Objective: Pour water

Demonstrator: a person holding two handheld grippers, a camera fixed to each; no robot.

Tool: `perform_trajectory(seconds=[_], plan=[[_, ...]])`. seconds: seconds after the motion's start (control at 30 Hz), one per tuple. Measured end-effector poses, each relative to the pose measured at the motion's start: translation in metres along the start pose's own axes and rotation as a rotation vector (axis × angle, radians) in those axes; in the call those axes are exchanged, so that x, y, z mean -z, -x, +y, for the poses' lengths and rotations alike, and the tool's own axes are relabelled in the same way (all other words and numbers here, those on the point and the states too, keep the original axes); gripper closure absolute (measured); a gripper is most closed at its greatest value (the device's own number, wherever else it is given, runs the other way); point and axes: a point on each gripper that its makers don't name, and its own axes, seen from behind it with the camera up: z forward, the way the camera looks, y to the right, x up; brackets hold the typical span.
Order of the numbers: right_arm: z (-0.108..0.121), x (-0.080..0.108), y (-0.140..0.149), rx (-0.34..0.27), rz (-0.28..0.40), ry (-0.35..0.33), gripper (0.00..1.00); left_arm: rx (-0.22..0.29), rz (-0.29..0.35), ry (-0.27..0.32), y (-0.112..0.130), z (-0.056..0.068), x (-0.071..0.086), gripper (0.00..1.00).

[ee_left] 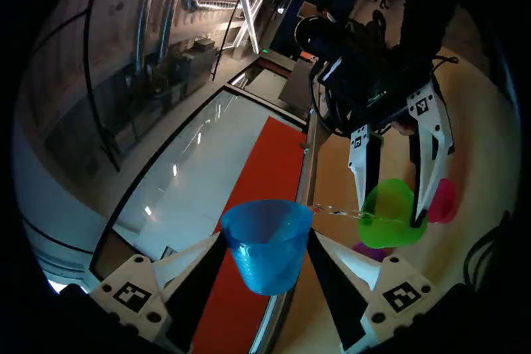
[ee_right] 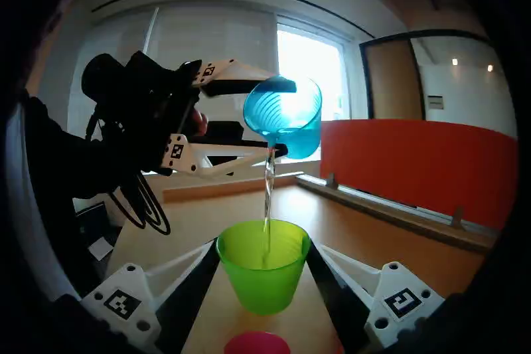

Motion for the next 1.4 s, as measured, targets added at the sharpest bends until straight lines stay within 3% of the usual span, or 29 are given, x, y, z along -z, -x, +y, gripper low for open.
perform_trajectory(seconds=[1.4], plan=[[0.004, 0.0, -0.003, 0.006, 0.013, 0.01, 0.08, -0.106, 0.002, 0.0, -0.012, -0.003, -0.001, 0.15]])
